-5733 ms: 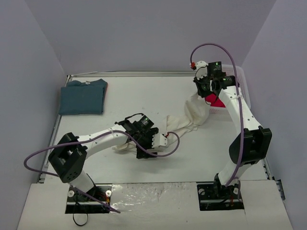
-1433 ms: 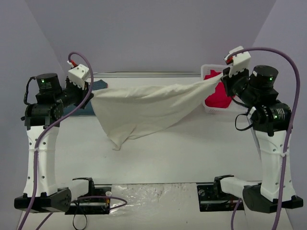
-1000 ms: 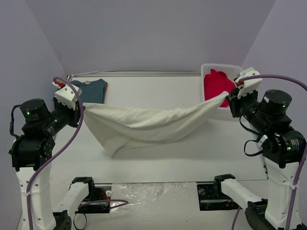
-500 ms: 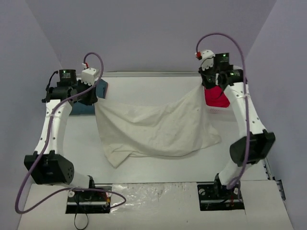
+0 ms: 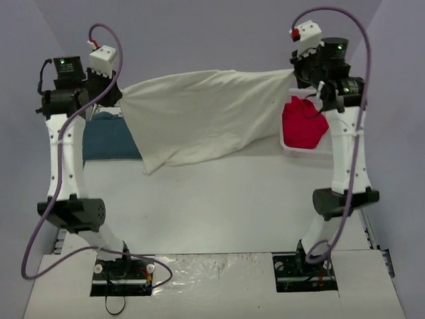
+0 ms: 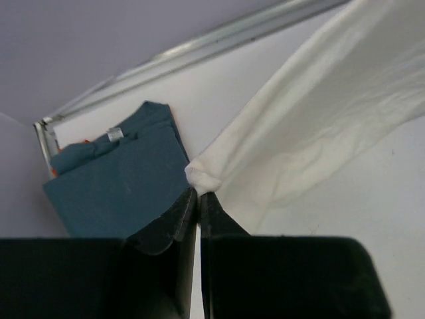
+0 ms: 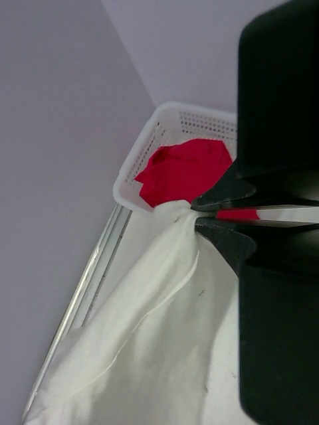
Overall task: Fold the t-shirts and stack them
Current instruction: Flatten out the tshirt
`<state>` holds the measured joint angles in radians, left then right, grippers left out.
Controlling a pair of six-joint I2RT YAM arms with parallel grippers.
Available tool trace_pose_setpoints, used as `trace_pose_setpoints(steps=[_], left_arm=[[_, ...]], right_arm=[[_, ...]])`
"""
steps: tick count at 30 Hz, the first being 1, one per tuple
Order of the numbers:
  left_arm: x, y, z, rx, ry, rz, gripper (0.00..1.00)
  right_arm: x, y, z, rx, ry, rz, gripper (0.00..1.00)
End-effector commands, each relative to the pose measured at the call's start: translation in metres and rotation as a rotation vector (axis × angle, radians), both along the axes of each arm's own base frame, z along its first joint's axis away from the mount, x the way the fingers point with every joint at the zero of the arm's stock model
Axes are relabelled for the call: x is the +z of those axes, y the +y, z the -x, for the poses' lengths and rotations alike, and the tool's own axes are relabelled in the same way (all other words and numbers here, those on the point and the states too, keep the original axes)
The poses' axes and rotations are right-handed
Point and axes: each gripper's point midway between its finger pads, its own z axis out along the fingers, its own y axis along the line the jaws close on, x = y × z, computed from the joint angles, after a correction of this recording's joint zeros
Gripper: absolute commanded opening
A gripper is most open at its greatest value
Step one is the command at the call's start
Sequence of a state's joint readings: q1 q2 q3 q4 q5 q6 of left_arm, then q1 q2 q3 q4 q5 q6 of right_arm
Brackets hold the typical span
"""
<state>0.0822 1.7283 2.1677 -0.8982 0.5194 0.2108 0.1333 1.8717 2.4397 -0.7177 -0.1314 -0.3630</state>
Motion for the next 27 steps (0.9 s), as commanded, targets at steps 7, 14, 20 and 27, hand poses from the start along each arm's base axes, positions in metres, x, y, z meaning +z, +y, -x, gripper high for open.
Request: trace_pose_setpoints(steps=[7,14,20,27], left_arm=[[0.032,-0.018,0.209,-0.145,-0.235,-0.148,0.02],[-0.065,-0.058,0.322,-0.626,-0.100,-0.267,0.70],[-0.052,-0.062,0.328,-0.698,-0.061,-0.263,0.70],[-0.067,-0.042,0.223,-0.443,-0.044,-0.163,0.67]], right_arm=[[0.035,-0.012,0.214,0.126,-0.118,-0.005,0.01],[-0.046,-0.021,0.284,0.190,0.048,0.100,0.78],[-0.049,-0.023,0.264,0.174,0.076,0.119,0.76],[-0.092,0.003,0.204,0.265,0.212,0.062,0.64]])
